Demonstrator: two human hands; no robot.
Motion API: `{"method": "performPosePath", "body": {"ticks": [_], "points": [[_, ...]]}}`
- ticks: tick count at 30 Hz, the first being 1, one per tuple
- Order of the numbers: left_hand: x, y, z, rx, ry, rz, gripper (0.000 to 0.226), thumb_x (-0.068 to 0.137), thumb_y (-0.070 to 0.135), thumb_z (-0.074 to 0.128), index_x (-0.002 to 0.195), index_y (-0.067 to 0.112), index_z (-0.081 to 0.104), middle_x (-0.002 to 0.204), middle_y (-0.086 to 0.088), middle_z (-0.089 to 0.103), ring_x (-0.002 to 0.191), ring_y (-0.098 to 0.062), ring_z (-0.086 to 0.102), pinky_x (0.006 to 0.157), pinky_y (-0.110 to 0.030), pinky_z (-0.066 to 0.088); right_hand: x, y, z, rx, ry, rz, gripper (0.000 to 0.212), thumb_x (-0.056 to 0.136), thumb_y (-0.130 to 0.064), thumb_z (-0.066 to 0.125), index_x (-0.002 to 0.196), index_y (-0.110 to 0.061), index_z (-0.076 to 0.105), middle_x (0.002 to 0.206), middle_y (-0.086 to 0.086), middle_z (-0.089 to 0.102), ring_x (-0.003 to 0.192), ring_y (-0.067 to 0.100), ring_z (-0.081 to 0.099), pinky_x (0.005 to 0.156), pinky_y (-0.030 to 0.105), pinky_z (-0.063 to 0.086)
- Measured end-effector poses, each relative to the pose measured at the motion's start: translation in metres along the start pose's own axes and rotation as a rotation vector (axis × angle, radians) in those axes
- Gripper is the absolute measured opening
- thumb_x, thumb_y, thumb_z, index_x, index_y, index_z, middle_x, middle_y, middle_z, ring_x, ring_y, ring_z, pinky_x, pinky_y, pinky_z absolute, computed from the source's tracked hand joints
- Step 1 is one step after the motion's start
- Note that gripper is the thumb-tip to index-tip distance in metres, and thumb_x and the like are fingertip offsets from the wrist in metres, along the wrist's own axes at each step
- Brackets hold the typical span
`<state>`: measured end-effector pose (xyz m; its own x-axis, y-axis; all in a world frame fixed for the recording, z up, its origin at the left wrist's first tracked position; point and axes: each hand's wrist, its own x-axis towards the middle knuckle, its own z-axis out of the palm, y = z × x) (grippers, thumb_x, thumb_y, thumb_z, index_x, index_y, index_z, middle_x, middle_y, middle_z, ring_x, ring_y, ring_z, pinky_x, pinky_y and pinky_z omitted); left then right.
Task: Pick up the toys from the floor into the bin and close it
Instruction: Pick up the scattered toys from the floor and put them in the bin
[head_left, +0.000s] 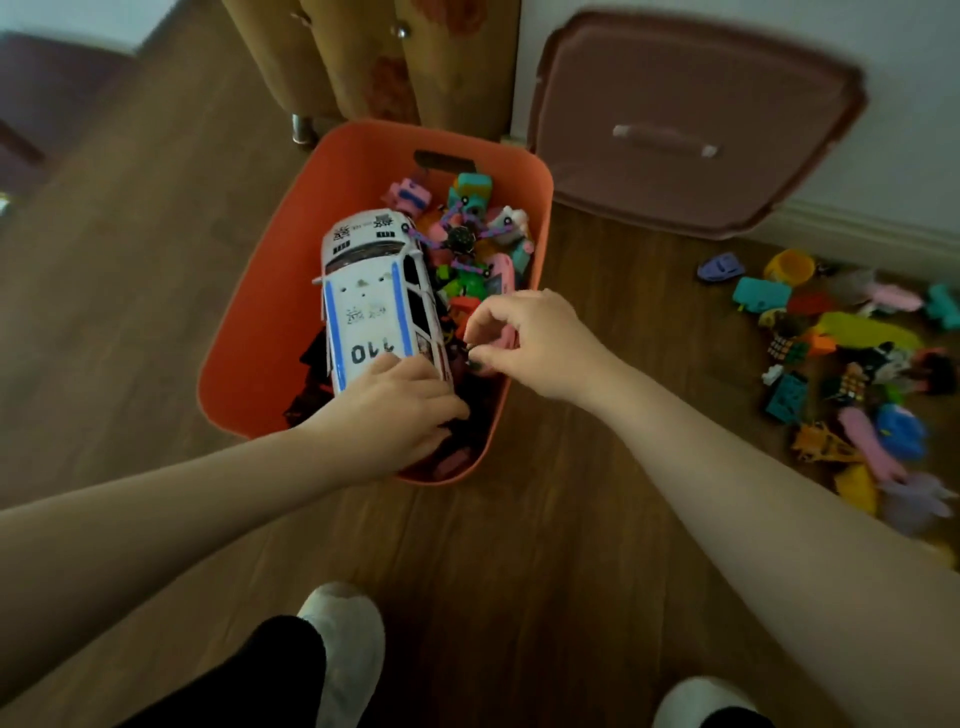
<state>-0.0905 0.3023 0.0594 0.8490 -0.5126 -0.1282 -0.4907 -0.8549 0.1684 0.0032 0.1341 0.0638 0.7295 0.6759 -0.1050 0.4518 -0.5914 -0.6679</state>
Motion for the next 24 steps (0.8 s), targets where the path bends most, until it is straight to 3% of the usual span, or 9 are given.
{"method": "performPosePath", "body": {"ticks": [1, 4, 8, 10, 12, 15, 19, 24], "points": [[-0.003, 0.002, 0.001, 0.038, 0.013, 0.009, 0.017, 0.079, 0.029, 0.064, 0.094, 0.025, 0.071, 0.084, 0.009, 0.069, 0.088, -0.021, 0.063, 0.076, -0.036, 0.049, 0.001, 0.0, 0.002, -0.063, -0.028, 0.01, 0.005, 0.088, -0.032, 0.061, 0.086, -0.031, 0.057, 0.094, -0.01, 0.059, 0.104, 0.012, 0.05, 0.107, 0.044, 0.03], [0.003, 0.013, -0.003, -0.014, 0.08, 0.028, 0.033, 0.085, 0.034, 0.039, 0.077, 0.024, 0.07, 0.068, 0.011, 0.065, 0.078, -0.017, 0.06, 0.074, -0.03, 0.043, -0.006, 0.007, -0.001, -0.081, -0.008, 0.025, 0.009, 0.09, -0.03, 0.057, 0.094, -0.022, 0.056, 0.103, -0.004, 0.057, 0.105, 0.014, 0.049, 0.099, 0.043, 0.04], [0.031, 0.033, -0.015, -0.154, 0.119, 0.099, 0.034, 0.086, 0.031, 0.039, 0.074, 0.016, 0.066, 0.061, 0.0, 0.055, 0.057, -0.012, 0.047, 0.053, -0.027, 0.044, -0.031, 0.034, -0.022, -0.19, 0.102, 0.076, 0.022, 0.091, -0.025, 0.055, 0.112, -0.017, 0.053, 0.134, 0.003, 0.046, 0.125, 0.017, 0.041, 0.099, 0.031, 0.04], [0.046, 0.05, -0.02, -0.111, 0.09, 0.17, 0.032, 0.09, 0.031, 0.039, 0.087, 0.018, 0.068, 0.069, -0.001, 0.057, 0.062, -0.011, 0.047, 0.059, -0.025, 0.042, -0.048, 0.054, -0.031, -0.187, 0.086, 0.164, 0.023, 0.093, -0.025, 0.052, 0.116, -0.019, 0.053, 0.129, 0.001, 0.051, 0.116, 0.014, 0.048, 0.089, 0.026, 0.043], [0.062, 0.072, -0.02, -0.055, -0.014, 0.212, 0.03, 0.096, 0.031, 0.037, 0.112, 0.022, 0.061, 0.09, -0.002, 0.061, 0.082, -0.014, 0.051, 0.079, -0.027, 0.039, -0.066, 0.079, -0.036, -0.137, 0.047, 0.295, 0.022, 0.095, -0.025, 0.049, 0.115, -0.019, 0.055, 0.117, 0.001, 0.06, 0.098, 0.012, 0.056, 0.075, 0.022, 0.044], [0.094, 0.114, -0.015, 0.022, -0.182, 0.3, 0.037, 0.099, 0.032, 0.03, 0.133, 0.025, 0.044, 0.105, 0.0, 0.061, 0.1, -0.014, 0.053, 0.094, -0.027, 0.035, -0.115, 0.129, -0.046, -0.141, 0.025, 0.517, 0.021, 0.095, -0.021, 0.049, 0.113, -0.016, 0.059, 0.113, 0.004, 0.063, 0.097, 0.017, 0.059, 0.075, 0.025, 0.044], [0.134, 0.155, 0.008, 0.004, -0.415, 0.394, 0.04, 0.099, 0.029, 0.035, 0.139, 0.022, 0.038, 0.105, -0.003, 0.062, 0.094, -0.018, 0.059, 0.086, -0.034, 0.05, -0.191, 0.182, -0.064, -0.076, 0.144, 0.755, 0.021, 0.094, -0.017, 0.05, 0.109, -0.01, 0.064, 0.114, 0.006, 0.064, 0.107, 0.023, 0.057, 0.081, 0.027, 0.04], [0.175, 0.205, 0.056, -0.074, -0.55, 0.335, 0.046, 0.096, 0.025, 0.042, 0.141, 0.023, 0.031, 0.134, -0.002, 0.044, 0.109, -0.019, 0.055, 0.085, -0.033, 0.051, -0.287, 0.238, -0.075, 0.037, 0.312, 1.077, 0.02, 0.093, -0.018, 0.053, 0.103, -0.006, 0.065, 0.11, 0.015, 0.064, 0.105, 0.031, 0.057, 0.079, 0.031, 0.04]]}}
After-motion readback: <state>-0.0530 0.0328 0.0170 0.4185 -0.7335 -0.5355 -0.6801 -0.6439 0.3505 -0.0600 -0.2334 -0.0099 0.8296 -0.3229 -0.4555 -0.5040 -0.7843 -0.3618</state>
